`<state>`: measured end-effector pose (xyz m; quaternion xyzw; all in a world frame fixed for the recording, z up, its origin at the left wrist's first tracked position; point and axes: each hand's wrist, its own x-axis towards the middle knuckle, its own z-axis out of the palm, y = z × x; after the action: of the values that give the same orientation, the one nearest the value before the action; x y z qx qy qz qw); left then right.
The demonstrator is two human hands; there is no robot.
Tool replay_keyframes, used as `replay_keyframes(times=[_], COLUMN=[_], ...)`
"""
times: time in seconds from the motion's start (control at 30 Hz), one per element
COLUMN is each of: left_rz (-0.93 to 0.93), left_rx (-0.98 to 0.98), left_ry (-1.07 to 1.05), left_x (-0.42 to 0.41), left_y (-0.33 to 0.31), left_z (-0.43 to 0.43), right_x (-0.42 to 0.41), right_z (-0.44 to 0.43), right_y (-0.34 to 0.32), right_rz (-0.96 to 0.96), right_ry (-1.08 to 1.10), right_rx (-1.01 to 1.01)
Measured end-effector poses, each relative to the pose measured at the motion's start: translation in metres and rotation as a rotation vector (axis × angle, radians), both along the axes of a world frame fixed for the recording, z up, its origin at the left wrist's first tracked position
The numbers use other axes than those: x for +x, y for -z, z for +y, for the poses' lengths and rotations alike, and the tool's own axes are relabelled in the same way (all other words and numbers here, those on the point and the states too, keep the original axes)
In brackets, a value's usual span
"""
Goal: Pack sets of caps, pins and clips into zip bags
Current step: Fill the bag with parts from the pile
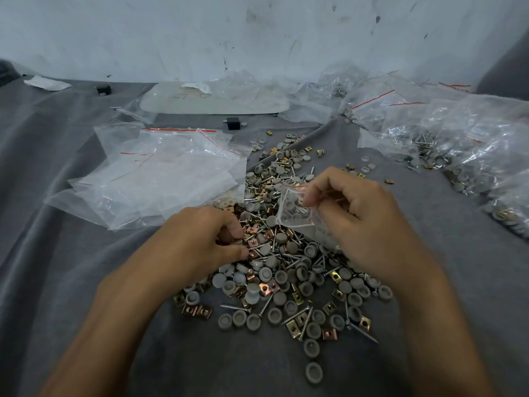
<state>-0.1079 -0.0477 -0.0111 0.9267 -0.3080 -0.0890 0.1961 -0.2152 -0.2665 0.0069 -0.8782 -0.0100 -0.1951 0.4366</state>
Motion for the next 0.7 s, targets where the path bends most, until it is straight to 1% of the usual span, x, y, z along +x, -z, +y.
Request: replay_keyframes(times=[0.13, 0.23, 0.3, 0.43, 0.5, 0.57, 0.7], left_rz=[-0.089, -0.123, -0.109, -0.044, -0.022, -0.024, -0.042], left_rx=[0.0, -0.057, -0.179, -0.579, -0.674, -0.693, -0.693], left_ry=[-0.013, -0.018, -0.018, -0.009, 0.029, 0.064, 0.046], left_x=[0.0, 0.0, -0.001, -0.011, -0.02, -0.028, -0.031], left_y=[0.002, 0.004, 0.004, 0.003, 0.004, 0.007, 0.013], left_z=[-0.001, -0.002, -0.002, -0.014, -0.024, -0.032, -0.037], right_x=[0.0, 0.0, 0.0, 0.0, 0.0, 0.001, 0.001], right_z=[0.001, 0.002, 0.002, 0.004, 0.005, 0.005, 0.005], right_y=[0.0, -0.001, -0.001, -0.001, -0.002, -0.002, -0.001], right_rz=[0.005, 0.01, 0.012, 0.019, 0.012, 0.002, -0.004], right_ry=[-0.009, -0.01, -0.007, 0.002, 0.006, 0.003, -0.009], right_rx=[-0.001, 0.001, -0.004, -0.042, -0.047, -0.046, -0.04])
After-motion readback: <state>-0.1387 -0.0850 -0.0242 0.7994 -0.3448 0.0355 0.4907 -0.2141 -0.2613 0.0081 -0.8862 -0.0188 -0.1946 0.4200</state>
